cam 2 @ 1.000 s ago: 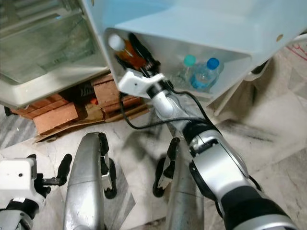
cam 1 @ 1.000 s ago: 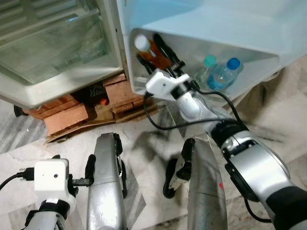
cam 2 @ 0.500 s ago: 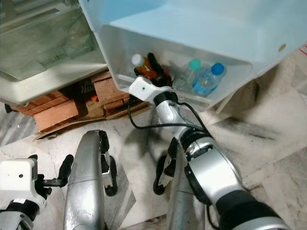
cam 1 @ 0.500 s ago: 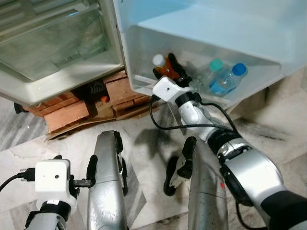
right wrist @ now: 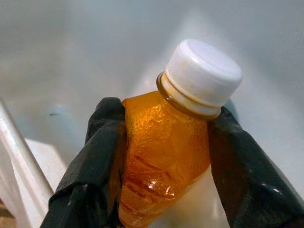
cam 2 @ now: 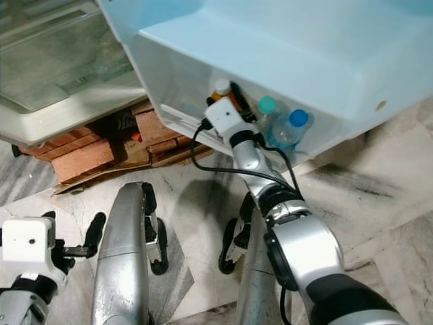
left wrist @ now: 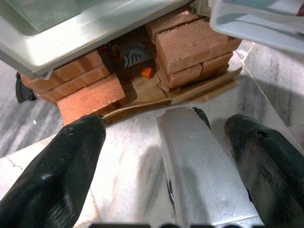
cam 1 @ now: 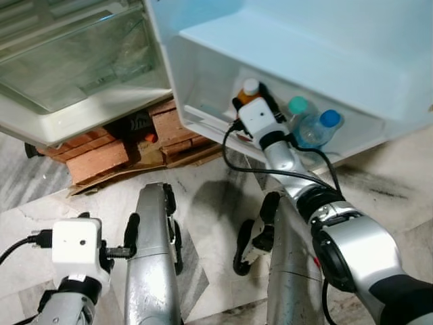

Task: Restocking fridge

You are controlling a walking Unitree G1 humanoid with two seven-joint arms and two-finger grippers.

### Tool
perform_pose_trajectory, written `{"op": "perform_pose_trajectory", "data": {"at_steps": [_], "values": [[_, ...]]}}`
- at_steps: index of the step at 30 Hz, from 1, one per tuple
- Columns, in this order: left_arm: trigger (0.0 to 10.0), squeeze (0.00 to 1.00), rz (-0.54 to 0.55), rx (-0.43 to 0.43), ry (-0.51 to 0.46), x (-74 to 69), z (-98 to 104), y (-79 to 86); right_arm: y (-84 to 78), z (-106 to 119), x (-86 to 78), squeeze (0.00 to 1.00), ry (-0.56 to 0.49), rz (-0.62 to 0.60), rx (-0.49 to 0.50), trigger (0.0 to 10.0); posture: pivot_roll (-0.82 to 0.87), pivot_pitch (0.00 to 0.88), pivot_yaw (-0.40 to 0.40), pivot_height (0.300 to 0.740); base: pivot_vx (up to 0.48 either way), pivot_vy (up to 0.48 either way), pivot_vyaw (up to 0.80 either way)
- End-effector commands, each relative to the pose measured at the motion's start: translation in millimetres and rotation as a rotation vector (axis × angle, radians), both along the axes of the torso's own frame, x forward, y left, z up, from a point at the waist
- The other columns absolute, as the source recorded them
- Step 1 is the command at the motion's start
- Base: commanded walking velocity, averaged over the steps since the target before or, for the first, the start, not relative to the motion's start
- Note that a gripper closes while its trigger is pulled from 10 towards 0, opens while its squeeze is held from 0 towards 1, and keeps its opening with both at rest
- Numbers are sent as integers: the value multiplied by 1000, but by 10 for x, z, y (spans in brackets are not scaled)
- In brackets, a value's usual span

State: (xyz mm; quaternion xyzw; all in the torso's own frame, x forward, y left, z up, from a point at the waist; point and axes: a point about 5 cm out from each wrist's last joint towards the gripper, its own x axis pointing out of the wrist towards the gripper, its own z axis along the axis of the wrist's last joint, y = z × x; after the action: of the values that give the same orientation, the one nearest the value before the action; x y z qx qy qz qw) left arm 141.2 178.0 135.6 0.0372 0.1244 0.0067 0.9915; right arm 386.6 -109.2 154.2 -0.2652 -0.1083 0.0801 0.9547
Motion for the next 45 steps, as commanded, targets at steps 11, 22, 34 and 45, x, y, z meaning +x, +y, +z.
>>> {"op": "perform_pose_trajectory", "data": {"at_steps": [11,22,34,45], "values": [[10000,0,-15,15,18,213,-128,-3,-166,200,101,1000,-26,-71,32,10000,309,453,-27,566,0,0,0],[10000,0,-21,28,-48,604,-214,-48,18,583,218,1000,-49,28,39,10000,244,305,-51,566,0,0,0],[10000,0,-70,31,-111,1102,-337,-160,-211,151,60,1000,66,128,19,10000,116,124,-28,566,0,0,0],[10000,0,-37,71,-168,1221,-418,-107,-420,-332,-430,1000,43,136,240,10000,86,0,-41,566,0,0,0]]}}
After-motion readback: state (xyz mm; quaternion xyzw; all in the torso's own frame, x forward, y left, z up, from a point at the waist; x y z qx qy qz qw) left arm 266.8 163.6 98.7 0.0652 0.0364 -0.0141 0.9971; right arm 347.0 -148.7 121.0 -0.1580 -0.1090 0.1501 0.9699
